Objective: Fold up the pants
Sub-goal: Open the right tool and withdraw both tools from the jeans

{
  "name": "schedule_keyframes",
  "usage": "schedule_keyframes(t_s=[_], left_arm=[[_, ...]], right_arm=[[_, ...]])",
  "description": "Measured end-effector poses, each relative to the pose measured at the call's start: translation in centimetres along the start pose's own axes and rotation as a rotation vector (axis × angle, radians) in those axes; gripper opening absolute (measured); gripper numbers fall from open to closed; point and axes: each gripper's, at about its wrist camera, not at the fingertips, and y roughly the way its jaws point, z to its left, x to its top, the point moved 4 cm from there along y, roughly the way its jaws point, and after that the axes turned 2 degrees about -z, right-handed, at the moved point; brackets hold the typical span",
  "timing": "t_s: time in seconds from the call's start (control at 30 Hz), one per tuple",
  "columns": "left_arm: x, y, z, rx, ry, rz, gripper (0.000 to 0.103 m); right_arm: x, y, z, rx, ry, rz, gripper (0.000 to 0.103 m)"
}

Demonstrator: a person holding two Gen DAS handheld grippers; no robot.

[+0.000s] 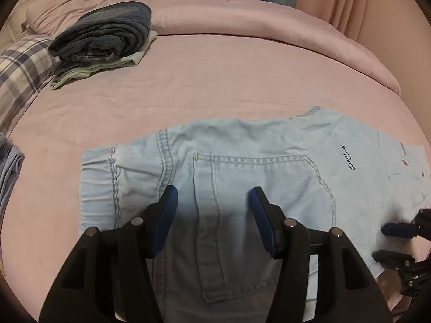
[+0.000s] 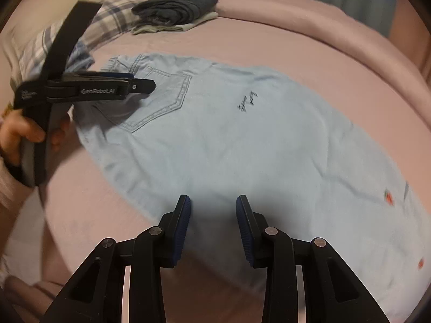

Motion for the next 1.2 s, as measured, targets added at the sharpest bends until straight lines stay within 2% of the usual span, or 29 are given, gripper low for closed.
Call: schedule_keyframes(t_s=[0.17,0.33,0.43,0.57,0.63,0.8,0.9,1.1,1.2], left_arm=[[-1.3,-2.5,-0.6,0.053,0.002,-0.001,0.06],[-3.2,-5.8,0.3,0.085,-0.041,-0.046,0.064],[-4.2,-7.1,1.4,0.091,-0.11,-0.056,0.064],[-5.2,-8.0,2.9,0.045,-0.273,-0.06,0.065],[-6.1,-7.9,3.1,0.058,-0.32,-0.034,0.072],[-7.6,-6.5,3.5,0.021,-0.434,0.022,0.072],[-7.4,-6.4,3.0,0.027,-0.432,0.015,0.071],[-6.9,-5.8,2.6,0.14,-0.356,-0.001,0.059],[-7.3,-5.9,2.2,0.142,-0.316,-0.004,0.051]], right_arm=[[-0.9,-2.0,-1.8,0.072,0.117,-0.014,0.035],[-0.9,-3.7,-3.5,0.045,0.182,-0.09,0.036],[-1.1,-4.5,-4.8,0.029,0.228,-0.122,0.036],[-1.7,-5.0,-5.7,0.039,0.276,-0.136,0.036],[-1.9,-4.9,-5.9,0.037,0.277,-0.133,0.036],[-2.2,-4.7,-5.9,0.046,0.284,-0.124,0.036],[-2.3,-4.8,-5.9,0.046,0.275,-0.124,0.036],[-2.3,-4.1,-6.1,0.02,0.266,-0.107,0.036],[-3.2,-2.4,-7.2,-0.038,0.267,-0.014,0.036]])
